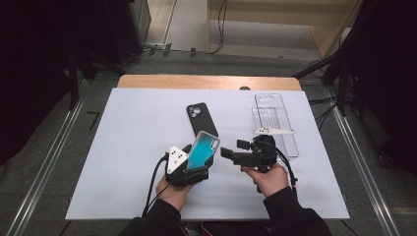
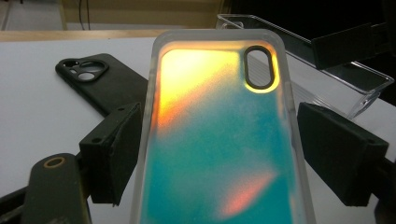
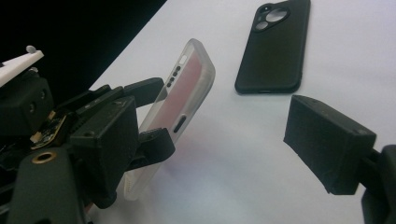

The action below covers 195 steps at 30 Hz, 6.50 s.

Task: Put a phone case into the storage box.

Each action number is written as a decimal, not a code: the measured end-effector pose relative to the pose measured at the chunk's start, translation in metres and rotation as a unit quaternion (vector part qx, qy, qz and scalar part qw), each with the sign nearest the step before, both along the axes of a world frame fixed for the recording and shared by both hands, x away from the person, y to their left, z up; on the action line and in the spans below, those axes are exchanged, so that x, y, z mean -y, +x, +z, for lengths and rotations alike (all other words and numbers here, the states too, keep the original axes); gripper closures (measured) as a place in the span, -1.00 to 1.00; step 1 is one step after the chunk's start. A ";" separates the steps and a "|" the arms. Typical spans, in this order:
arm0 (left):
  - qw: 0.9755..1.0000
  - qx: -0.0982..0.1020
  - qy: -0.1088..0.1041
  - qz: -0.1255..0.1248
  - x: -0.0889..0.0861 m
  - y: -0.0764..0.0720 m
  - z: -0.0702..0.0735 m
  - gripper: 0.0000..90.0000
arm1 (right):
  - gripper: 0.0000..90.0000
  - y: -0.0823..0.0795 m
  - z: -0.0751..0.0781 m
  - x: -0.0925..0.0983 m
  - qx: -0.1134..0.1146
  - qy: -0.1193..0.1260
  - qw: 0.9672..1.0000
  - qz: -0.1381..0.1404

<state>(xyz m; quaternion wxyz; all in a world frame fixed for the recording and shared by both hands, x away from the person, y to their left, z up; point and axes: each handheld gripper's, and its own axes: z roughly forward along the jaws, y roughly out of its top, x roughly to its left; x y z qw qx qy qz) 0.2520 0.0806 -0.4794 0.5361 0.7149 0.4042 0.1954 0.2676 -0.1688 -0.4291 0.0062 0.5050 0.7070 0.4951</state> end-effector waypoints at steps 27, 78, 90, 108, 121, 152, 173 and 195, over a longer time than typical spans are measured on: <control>1.000 -0.013 -0.019 0.001 0.006 -0.006 0.003 -0.61 | 0.12 0.031 -0.012 -0.030 -0.088 0.038 0.995 0.012; 0.983 -0.134 -0.007 -0.128 -0.021 0.015 0.039 -0.57 | 0.72 0.023 0.013 -0.015 0.006 0.001 0.998 0.068; 0.967 -0.164 0.004 -0.197 -0.037 0.030 0.052 -0.43 | 0.72 0.019 0.019 -0.005 0.052 -0.013 0.991 0.121; 0.940 -0.138 0.047 -0.307 -0.039 0.046 0.054 -0.41 | 0.72 0.017 0.013 0.001 0.105 -0.025 0.962 0.253; 0.923 -0.133 0.026 -0.360 -0.040 0.056 0.062 -0.13 | 0.72 0.020 0.009 0.001 0.106 -0.021 0.954 0.280; 0.899 -0.145 0.028 -0.411 -0.035 0.058 0.067 0.82 | 0.49 0.022 0.007 -0.004 0.096 0.013 0.947 0.306; 0.927 -0.173 0.024 -0.333 -0.047 0.063 0.076 0.82 | -0.73 0.012 0.012 0.006 0.108 -0.011 0.970 0.219; 0.959 -0.187 0.021 -0.211 -0.044 0.058 0.083 0.81 | -1.00 0.000 0.007 -0.015 0.111 -0.058 0.987 0.096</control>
